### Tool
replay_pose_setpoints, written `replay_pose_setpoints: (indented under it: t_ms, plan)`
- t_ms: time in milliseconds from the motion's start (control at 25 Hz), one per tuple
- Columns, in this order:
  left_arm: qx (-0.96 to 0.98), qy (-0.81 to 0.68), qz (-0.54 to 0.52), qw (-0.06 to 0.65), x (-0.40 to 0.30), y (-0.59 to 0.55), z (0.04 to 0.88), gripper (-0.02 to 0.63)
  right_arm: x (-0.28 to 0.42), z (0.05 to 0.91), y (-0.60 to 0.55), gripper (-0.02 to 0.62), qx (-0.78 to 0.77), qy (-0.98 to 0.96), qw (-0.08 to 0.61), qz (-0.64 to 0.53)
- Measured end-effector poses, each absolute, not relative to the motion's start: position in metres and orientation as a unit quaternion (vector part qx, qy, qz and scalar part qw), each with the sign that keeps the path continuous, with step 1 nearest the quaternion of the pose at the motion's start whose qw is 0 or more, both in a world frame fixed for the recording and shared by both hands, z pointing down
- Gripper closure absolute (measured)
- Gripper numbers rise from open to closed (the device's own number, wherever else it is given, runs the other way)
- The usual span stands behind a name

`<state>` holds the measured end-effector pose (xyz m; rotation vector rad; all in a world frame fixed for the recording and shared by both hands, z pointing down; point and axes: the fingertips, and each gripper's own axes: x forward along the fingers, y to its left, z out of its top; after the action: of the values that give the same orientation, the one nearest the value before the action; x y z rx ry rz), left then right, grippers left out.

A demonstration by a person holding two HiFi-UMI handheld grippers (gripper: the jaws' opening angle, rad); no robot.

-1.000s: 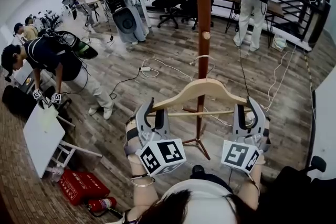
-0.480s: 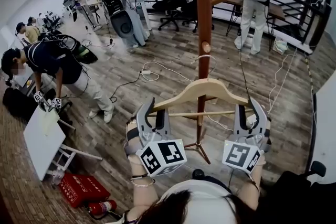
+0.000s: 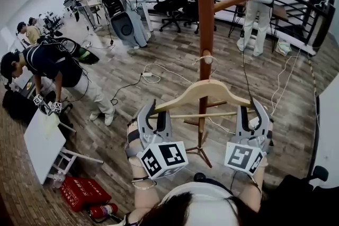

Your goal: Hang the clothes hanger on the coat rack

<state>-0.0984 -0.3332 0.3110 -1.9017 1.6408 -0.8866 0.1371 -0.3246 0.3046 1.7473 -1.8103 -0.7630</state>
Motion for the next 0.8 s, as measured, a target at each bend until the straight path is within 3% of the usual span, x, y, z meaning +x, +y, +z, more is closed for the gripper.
replay_pose_setpoints:
  t_ms: [800]
  plan:
    - [-0.700,0.588,-0.340,0.218,-0.093,-0.361,0.332,0.472,0.143,0.325,-0.352,0.457,0.641,-0.671,0.265,-0.262]
